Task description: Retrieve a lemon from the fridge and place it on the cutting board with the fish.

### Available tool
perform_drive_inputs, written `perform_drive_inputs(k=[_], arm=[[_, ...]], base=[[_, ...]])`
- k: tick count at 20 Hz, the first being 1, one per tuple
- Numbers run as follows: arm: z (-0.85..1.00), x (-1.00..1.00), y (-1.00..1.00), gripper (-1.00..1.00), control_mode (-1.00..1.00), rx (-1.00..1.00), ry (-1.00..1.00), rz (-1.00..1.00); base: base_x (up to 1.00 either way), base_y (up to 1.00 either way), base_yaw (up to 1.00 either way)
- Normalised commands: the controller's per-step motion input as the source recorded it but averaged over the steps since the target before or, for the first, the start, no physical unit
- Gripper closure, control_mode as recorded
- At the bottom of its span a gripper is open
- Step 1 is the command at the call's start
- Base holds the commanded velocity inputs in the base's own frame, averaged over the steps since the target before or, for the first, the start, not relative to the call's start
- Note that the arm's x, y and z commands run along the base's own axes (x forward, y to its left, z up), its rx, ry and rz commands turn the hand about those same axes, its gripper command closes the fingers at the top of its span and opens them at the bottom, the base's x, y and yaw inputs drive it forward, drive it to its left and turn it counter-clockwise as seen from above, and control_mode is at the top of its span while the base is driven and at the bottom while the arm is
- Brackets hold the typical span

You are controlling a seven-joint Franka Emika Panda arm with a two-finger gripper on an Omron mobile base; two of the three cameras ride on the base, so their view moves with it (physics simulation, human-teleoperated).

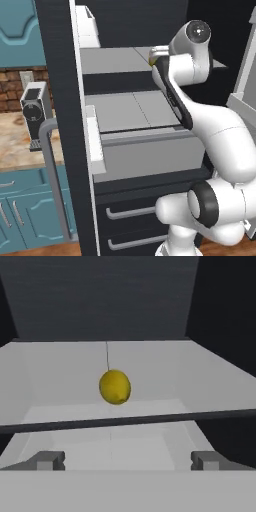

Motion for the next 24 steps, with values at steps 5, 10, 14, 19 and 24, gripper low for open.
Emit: perform_drive_inputs(k=[5,10,14,19,24], arm=[[-0.03,0.48,0.00,-1.00,-1.00,0.05,0.02,0.02],[-0.09,0.46,0.00,-1.00,-1.00,0.03,0.00,0.02],[-0.16,0.54,0.00,-1.00,-1.00,0.00,0.01,0.01],[-0.07,0.65,0.00,-1.00,-1.00,0.01,0.03,0.00],[-0.05,0.26,0.00,-1.00,-1.00,0.01,0.02,0.00]], base=[[0.00,0.00,0.00],[0.00,0.00,0.00],[0.00,0.00,0.00],[0.00,0.00,0.00],[0.00,0.00,0.00]])
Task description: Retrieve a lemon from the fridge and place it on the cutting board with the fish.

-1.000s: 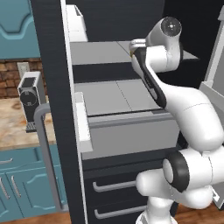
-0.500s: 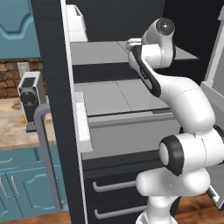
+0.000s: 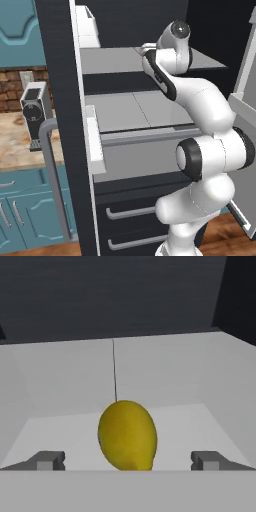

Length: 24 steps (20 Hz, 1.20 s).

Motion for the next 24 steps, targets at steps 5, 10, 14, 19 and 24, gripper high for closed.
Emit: perform_drive_inputs(k=[5,10,14,19,24], arm=[[-0.08,0.17,0.00,-1.00,-1.00,0.00,0.00,0.00],[-0.18,0.18,-0.01,-1.00,-1.00,0.00,0.00,0.00],[-0.15,0.19,-0.01,-1.00,-1.00,0.00,0.01,0.00],[-0.15,0.14,0.00,-1.00,-1.00,0.00,0.03,0.00],[-0.20,0.24,0.00,-1.00,-1.00,0.00,0.04,0.00]], base=[[0.00,0.00,0.00],[0.00,0.00,0.00],[0.00,0.00,0.00],[0.00,0.00,0.00],[0.00,0.00,0.00]])
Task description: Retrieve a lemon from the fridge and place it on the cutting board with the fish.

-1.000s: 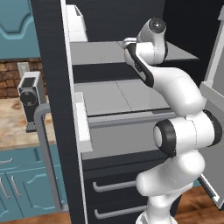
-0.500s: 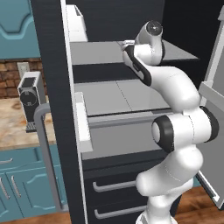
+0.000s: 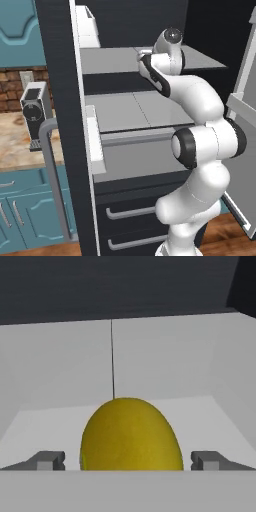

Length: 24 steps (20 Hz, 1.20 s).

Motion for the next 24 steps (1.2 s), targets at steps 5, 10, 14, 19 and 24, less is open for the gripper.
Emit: perform_drive_inputs(k=[5,10,14,19,24], arm=[[-0.03,0.34,-0.02,-1.00,-1.00,0.00,0.00,0.01],[-0.02,0.08,0.00,-1.00,-1.00,0.00,0.00,0.01],[0.00,0.00,0.00,1.00,-1.00,0.00,0.00,0.00],[0.00,0.00,0.00,1.00,-1.00,0.00,0.00,0.00],[0.00,-0.19,0.00,1.00,-1.00,0.00,-0.03,0.00]], base=[[0.00,0.00,0.00],[0.00,0.00,0.00],[0.00,0.00,0.00],[0.00,0.00,0.00],[0.00,0.00,0.00]])
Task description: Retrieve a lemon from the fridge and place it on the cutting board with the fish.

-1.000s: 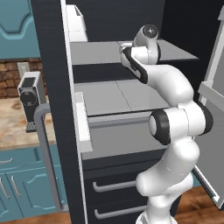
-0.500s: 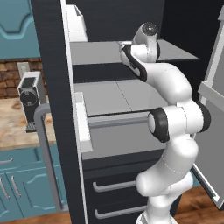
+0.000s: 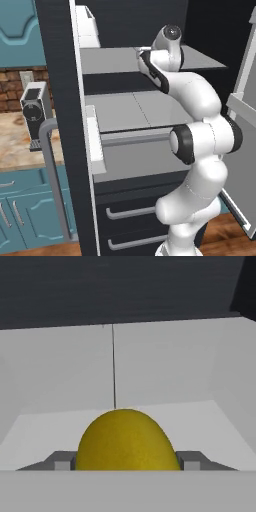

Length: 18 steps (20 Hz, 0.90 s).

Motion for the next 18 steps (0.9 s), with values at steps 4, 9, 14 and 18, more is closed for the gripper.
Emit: perform_drive_inputs(k=[4,9,14,18], arm=[[0.20,-0.79,0.00,1.00,-1.00,0.00,-0.16,0.01],[0.49,-1.00,-0.03,1.00,-1.00,0.05,-0.04,0.12],[0.20,-1.00,-0.02,1.00,-1.00,0.03,0.00,0.12],[0.00,-1.00,-0.05,1.00,-1.00,-0.02,0.00,0.05]], base=[[0.00,0.00,0.00],[0.00,0.00,0.00],[0.00,0.00,0.00],[0.00,0.00,0.00]])
